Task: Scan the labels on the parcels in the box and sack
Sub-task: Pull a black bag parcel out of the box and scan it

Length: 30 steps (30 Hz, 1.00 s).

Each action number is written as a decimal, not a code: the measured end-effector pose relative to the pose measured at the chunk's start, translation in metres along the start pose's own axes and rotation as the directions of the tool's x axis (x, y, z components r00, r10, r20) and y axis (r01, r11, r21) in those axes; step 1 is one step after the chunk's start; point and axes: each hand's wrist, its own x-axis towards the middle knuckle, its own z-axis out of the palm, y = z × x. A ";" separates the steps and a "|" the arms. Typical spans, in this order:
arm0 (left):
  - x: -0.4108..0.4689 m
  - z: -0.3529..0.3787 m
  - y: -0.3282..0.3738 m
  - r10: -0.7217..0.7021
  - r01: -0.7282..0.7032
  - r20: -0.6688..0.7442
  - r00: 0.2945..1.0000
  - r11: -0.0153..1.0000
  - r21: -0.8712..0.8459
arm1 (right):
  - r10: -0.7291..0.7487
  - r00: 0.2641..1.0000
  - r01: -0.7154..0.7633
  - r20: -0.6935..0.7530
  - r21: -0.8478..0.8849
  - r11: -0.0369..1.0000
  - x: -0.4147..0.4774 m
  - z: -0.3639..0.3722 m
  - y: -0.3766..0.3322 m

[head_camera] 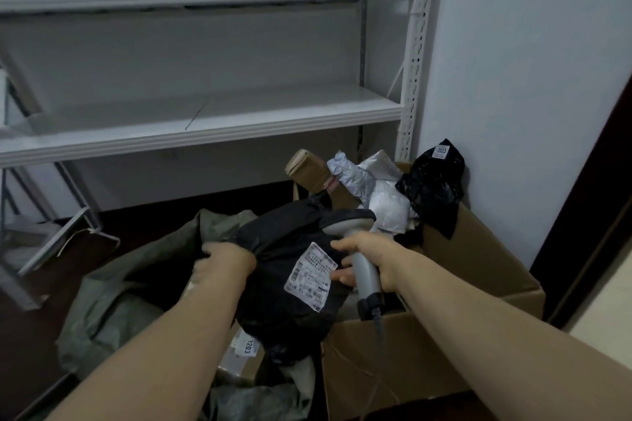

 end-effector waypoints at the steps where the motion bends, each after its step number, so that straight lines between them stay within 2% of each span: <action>1: -0.002 0.003 -0.002 0.053 -0.042 -0.088 0.995 0.992 0.116 | 0.006 1.000 -0.006 0.016 -0.035 0.999 0.003 0.000 0.002; 3: -0.006 0.010 -0.001 0.261 -0.195 -0.140 0.955 0.909 0.369 | 0.009 0.999 -0.005 0.048 -0.082 0.997 0.008 0.000 0.006; 4: -0.005 0.014 0.002 0.347 -0.269 -0.108 0.932 0.858 0.437 | 0.005 0.998 0.001 0.060 -0.099 0.995 0.009 0.001 0.007; 5: -0.006 0.016 0.006 0.348 -0.286 -0.066 0.935 0.851 0.440 | 0.004 0.997 0.005 0.076 -0.119 0.993 0.008 0.001 0.008; 8: -0.006 0.023 0.016 0.148 -0.147 0.021 0.989 0.939 0.312 | 0.028 0.990 0.002 0.138 -0.216 0.976 0.008 -0.002 0.010; 10: -0.004 0.027 0.012 0.099 -0.107 0.039 0.994 0.940 0.325 | 0.027 0.989 0.016 0.148 -0.281 0.959 0.007 -0.004 0.011; 13: 0.005 0.030 0.000 0.170 -0.166 0.011 0.985 0.947 0.276 | -0.048 0.993 0.083 0.106 -0.351 0.933 0.004 -0.008 0.013; 16: 0.015 0.017 0.006 0.342 -0.333 -0.033 0.939 0.930 0.156 | -0.117 0.991 0.132 0.062 -0.395 0.909 0.002 -0.013 0.013; 20: 0.015 -0.016 0.029 0.499 -0.492 -0.075 0.863 0.865 0.100 | -0.175 0.977 0.209 0.121 -0.403 0.891 -0.011 -0.015 0.010; 25: 0.014 -0.045 0.039 0.582 -0.590 -0.179 0.794 0.807 0.008 | -0.289 0.945 0.327 0.153 -0.383 0.864 -0.025 -0.012 0.005; 30: 0.009 -0.061 0.039 0.582 -0.599 -0.215 0.784 0.800 -0.021 | -0.337 0.932 0.360 0.132 -0.424 0.831 -0.039 -0.009 0.000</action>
